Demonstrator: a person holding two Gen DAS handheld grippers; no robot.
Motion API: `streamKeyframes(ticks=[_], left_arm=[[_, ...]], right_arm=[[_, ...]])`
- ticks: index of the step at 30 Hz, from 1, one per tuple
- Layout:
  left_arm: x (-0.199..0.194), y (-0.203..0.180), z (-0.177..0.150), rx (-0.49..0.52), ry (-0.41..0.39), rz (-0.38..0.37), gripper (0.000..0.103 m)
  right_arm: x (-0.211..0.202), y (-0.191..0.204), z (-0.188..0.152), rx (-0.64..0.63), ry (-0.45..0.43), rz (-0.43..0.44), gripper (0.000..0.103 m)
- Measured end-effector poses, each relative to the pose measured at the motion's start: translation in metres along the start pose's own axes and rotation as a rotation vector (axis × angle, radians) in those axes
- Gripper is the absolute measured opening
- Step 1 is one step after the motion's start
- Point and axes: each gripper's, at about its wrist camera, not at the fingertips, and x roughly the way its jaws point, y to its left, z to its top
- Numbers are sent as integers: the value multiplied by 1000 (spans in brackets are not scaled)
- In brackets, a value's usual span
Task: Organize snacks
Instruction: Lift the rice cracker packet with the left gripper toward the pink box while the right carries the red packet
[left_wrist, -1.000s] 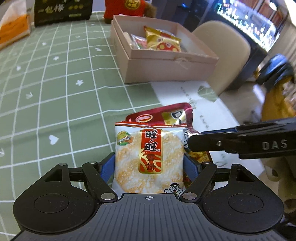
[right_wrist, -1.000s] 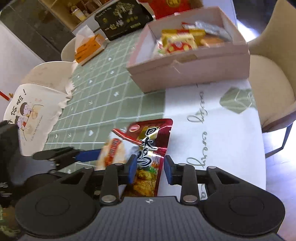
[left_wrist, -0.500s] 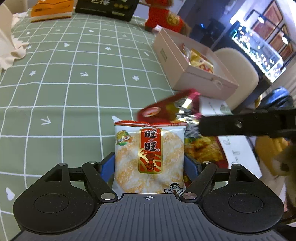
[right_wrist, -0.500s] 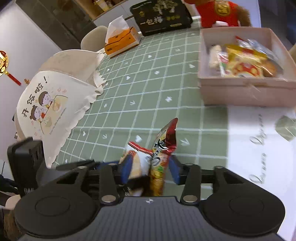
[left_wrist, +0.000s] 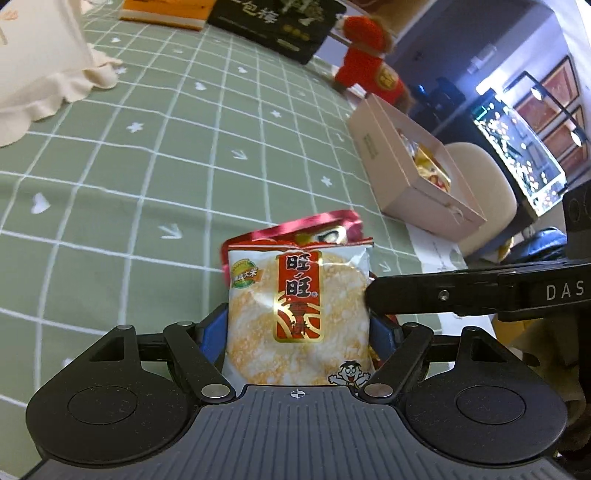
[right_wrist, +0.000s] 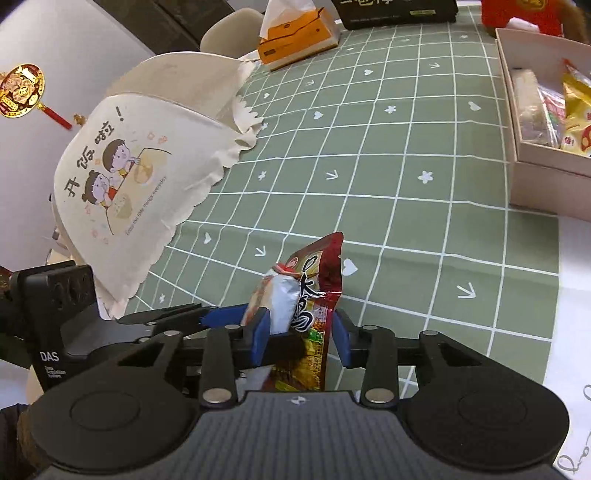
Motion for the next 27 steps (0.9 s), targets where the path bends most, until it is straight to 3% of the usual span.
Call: streamKeyframes(ticks=[6,12,14,18,22,27], left_arm=[[36,-40,9,11,51,-112,82],[80,-121,14,151,118,-265,82],[87,-144,13,202,139,-284,82],[88,-158,4,320,168,-125,82],[79,-124,-6,267,197,41,82],[66,-112,-9,243,161,66,82]], right_arm=[[-39,-32,-18,92,-72,-23,40],[-113,-82,-45,202,-204,-115,43],[-130,-96,-53,232,-233,-118,43],[-132,-118,-64,299,-241,-77,43],[-116,-112,-69,277,-220,-24,43],[-107,-90,-66,203,-217,49,43]])
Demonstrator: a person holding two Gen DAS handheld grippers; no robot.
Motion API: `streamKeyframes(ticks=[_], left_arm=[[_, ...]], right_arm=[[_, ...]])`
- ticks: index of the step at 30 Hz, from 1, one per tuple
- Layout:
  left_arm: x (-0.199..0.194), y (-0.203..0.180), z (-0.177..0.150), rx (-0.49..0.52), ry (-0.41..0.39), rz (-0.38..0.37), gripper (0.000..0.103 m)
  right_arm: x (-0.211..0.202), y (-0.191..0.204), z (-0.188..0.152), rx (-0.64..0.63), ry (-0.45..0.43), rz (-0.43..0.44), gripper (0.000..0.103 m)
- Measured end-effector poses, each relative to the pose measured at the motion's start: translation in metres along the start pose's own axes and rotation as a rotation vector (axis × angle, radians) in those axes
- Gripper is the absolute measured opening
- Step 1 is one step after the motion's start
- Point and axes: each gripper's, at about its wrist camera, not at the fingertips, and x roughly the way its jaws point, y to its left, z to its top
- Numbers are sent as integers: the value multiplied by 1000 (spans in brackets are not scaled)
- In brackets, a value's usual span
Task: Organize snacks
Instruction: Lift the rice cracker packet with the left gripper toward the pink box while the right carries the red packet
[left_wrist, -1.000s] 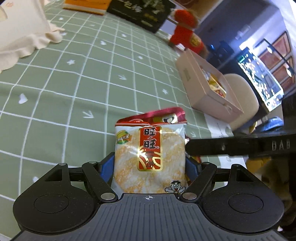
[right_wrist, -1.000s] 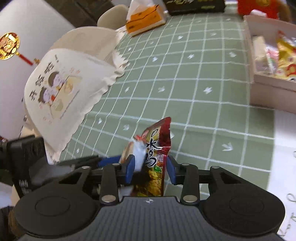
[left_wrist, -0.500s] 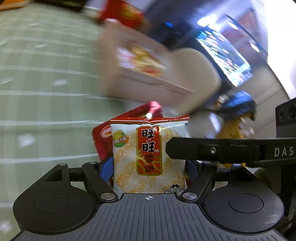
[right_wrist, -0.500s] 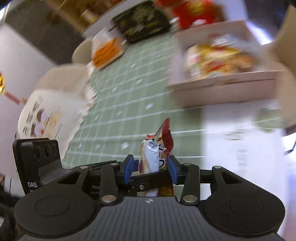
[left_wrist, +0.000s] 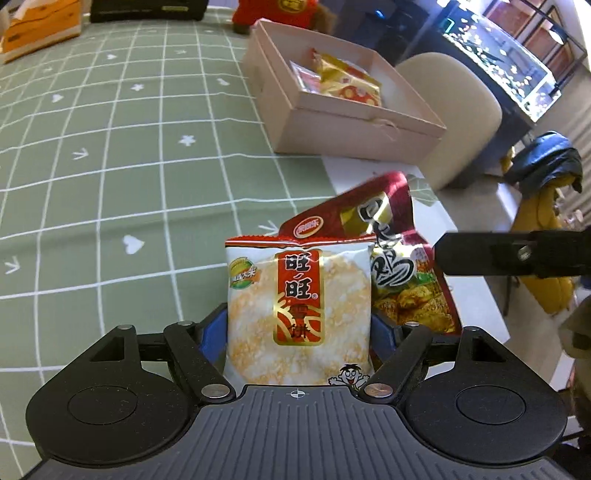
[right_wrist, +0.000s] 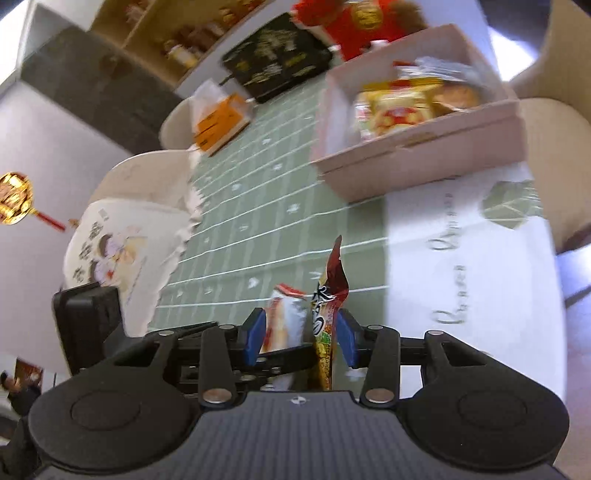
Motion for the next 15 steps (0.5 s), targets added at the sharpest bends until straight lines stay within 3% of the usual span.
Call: streamKeyframes(ticks=[6,11,15], left_arm=[[-13,23,-5,-50,-18,-15,81],[-21,35,-9,-69,-33,11,81],[-24,35,-12,-25,-34,23,80]], right_arm=[[17,28,4,-74,39,73,42],[46,41,0,-131,96,-35,42],[66,35,8,-113,106,-40,42]])
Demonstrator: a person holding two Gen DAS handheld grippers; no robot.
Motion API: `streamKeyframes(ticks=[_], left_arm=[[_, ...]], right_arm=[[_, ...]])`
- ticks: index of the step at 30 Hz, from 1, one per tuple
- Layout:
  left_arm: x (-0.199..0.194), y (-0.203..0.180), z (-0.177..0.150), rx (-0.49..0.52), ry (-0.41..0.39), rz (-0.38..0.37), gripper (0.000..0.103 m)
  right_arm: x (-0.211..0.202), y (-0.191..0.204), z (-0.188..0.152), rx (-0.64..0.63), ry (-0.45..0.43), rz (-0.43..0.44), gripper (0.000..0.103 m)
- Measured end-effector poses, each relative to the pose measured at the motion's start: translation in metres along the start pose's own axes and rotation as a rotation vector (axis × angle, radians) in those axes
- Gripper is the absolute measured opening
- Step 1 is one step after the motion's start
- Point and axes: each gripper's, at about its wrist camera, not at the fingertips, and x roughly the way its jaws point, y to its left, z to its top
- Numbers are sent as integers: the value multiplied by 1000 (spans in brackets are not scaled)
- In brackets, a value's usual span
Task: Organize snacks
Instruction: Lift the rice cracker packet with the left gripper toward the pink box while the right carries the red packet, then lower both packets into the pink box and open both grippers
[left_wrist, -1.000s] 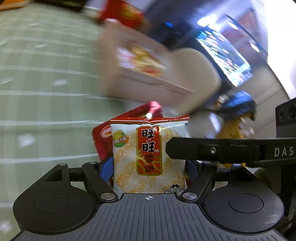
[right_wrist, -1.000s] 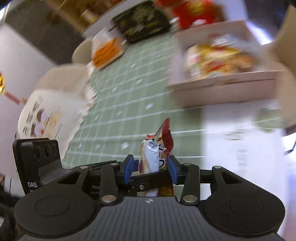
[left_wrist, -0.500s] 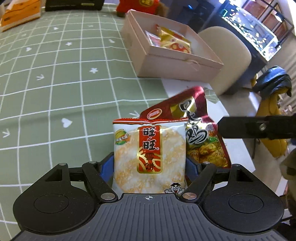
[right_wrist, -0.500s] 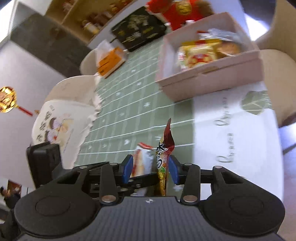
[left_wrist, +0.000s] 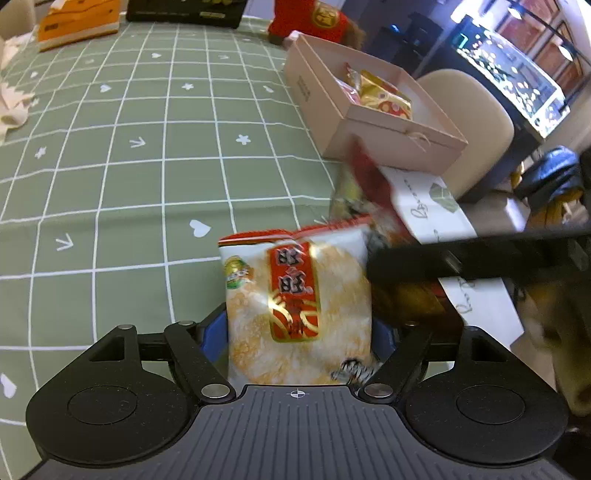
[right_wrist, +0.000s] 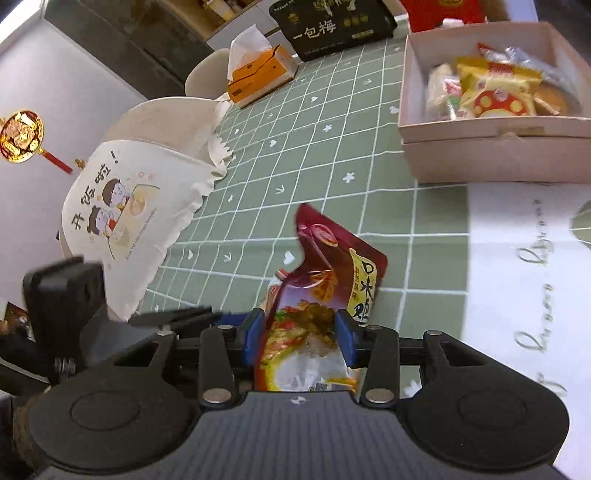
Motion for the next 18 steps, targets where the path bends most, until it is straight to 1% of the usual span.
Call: streamKeyframes(ticks=[4,7,10,13,15,17,18], left_arm=[[-1,2,1,-4,5,2,80],[1,-4,0,20,6,21,80],[3,-8,1,30,1,29,81],[6,-11,3,41,-3,27,81],[9,-13,4,49,-7,31,81],[8,-15,4,54,-4,40,81],[8,-16,4,50,-2,38,80]], right_arm=[[6,-6,12,40,-28,-55,43],[1,-13,10,74,-45,-89,42],[-1,-30,11,138,-29,-58,42],[10,-36,21,131,3,-45,42],[22,-39,26,137,30,-52,36],[30,-45,27,171,56,-47,18],[28,-47,26,184,53,-36,18]])
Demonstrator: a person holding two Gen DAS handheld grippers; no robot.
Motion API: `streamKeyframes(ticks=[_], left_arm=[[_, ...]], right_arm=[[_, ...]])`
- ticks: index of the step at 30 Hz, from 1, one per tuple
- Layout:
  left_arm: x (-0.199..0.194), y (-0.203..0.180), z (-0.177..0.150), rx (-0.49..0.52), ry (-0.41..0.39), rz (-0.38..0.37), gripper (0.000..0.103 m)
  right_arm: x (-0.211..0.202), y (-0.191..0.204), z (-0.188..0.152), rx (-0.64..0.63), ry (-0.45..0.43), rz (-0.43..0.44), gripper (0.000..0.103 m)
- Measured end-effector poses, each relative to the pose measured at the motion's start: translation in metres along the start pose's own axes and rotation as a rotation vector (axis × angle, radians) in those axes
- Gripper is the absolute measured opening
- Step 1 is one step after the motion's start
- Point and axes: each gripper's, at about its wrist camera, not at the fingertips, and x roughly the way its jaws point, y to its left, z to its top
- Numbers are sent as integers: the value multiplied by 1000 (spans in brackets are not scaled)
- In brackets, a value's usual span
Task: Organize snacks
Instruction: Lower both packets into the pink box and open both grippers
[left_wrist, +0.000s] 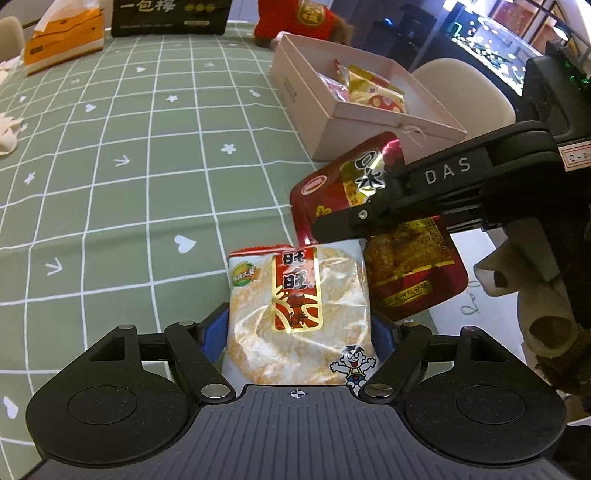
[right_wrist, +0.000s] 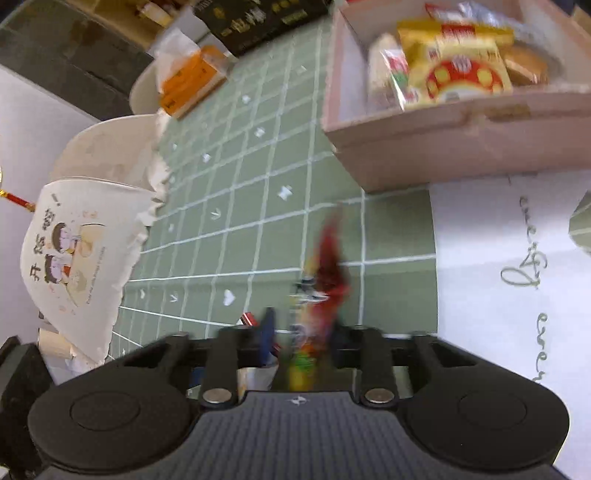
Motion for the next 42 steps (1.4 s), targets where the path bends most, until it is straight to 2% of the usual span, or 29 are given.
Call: streamKeyframes(ticks=[3,6,8,12,15,16,19,20,22,24,28,30,32,34,36,37,38,39,40,41,42], left_arm=[[-5,-2,0,-30,-2,-34,80],[-18,-13,17,-36,-58,-80,80],[-34,-25,43,-8,-131,-106,80],[-61,-58,115,92,-281,-101,80],[-60,-77,168,114,-367,-106,81],[-48,-79,185,103,-379,-116,82],[8,-79,219,71,-253,-73,79],[14,-76,221,41,-273,-82,78],[14,-68,220,-33,-319,-151,78],[11,-64,216,-64,-340,-193,78],[-16,-62,210,-6,-436,-144,78],[-41,-55,198,-19,-483,-171,78],[-59,-48,188,-5,-514,-146,78],[-67,-41,177,15,-517,-84,78],[-66,-31,161,21,-494,-41,78],[-64,-25,150,18,-477,-18,78],[-59,-19,142,11,-462,3,78],[-53,-12,132,-3,-444,25,78],[-48,-5,119,-22,-423,45,78],[-44,3,105,-39,-402,60,78],[-39,10,92,-52,-384,74,78]], right_arm=[[-24,-10,-3,22,-44,29,18],[-63,-17,-3,35,-116,38,18],[-95,-21,-3,32,-188,30,18],[-148,-23,-5,-3,-315,-23,18],[-173,-30,-12,9,-366,-29,18],[-177,-33,-15,17,-378,-38,18],[-187,-41,-27,41,-396,-52,18],[-191,-45,-32,43,-404,-55,18],[-200,-52,-40,49,-419,-62,18],[-203,-63,-42,74,-421,-67,18],[-207,-67,-26,97,-426,-74,18],[-213,-56,-12,63,-456,-50,18],[-217,-40,11,17,-493,-17,18],[-215,-22,42,-12,-530,24,18],[-204,-15,76,14,-555,78,19],[-193,-14,93,30,-566,47,26],[-183,-14,103,29,-582,-18,43],[-171,-14,109,27,-598,-124,50],[-158,-17,109,40,-600,-231,52],[-148,-22,104,52,-587,-271,53],[-138,-28,96,55,-571,-266,53]])
